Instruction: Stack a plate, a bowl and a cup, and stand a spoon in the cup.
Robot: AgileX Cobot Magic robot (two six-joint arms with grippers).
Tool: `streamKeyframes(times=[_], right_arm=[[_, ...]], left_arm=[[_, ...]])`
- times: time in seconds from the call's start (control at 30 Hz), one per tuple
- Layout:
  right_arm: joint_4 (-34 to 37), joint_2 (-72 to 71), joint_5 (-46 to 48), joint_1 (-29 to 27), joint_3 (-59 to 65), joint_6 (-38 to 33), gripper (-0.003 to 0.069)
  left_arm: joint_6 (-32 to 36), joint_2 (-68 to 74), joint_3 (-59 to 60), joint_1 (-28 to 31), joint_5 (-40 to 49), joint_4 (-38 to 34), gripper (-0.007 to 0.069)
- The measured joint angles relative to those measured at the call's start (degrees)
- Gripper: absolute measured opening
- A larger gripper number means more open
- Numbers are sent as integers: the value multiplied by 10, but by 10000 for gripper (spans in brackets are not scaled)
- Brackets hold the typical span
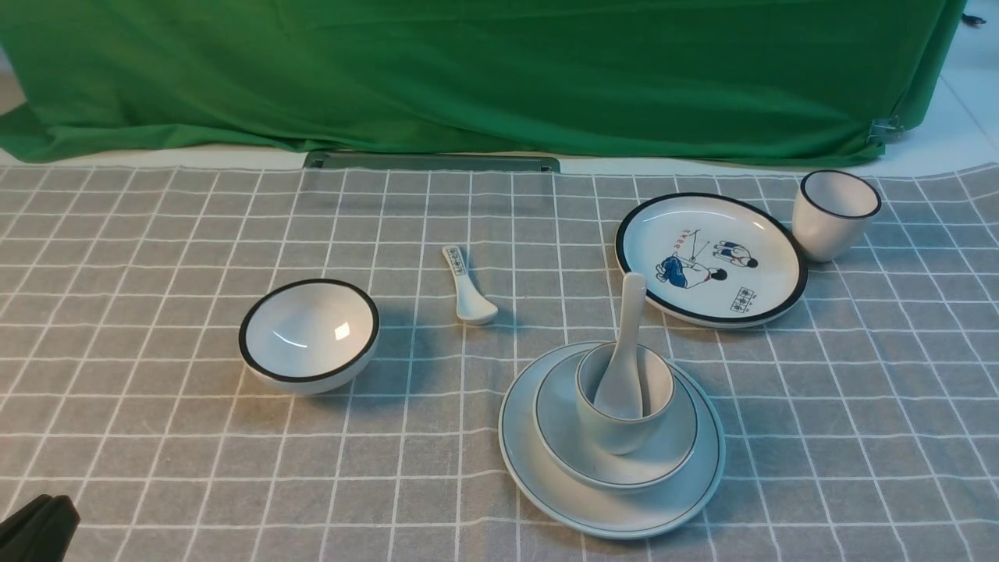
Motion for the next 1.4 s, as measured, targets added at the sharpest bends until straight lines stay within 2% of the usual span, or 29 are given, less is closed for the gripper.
streamKeyframes(times=[0.07, 0.17, 0.2, 0.23, 0.27, 0.3, 0.4, 0.53, 1.4], right_arm=[[-1, -1, 50, -4, 8, -1, 232], [-3, -10, 86, -50, 41, -2, 234], [-5, -11, 89, -78, 64, -4, 235], [-5, -11, 89, -78, 64, -4, 235], [-5, -10, 92, -119, 113, -20, 238], [-6, -10, 93, -133, 134, -27, 238], [-5, -10, 89, -167, 202, -39, 238], [-3, -10, 77, -199, 220, -39, 238], [-2, -10, 69, -205, 220, -24, 241]], left_arm=[[0, 0, 0, 0, 0, 0, 17], [0, 0, 0, 0, 0, 0, 17], [0, 0, 0, 0, 0, 0, 17], [0, 0, 0, 0, 0, 0, 17], [0, 0, 0, 0, 1, 0, 17], [0, 0, 0, 0, 1, 0, 17], [0, 0, 0, 0, 3, 0, 17], [0, 0, 0, 0, 2, 0, 17], [0, 0, 0, 0, 2, 0, 17]])
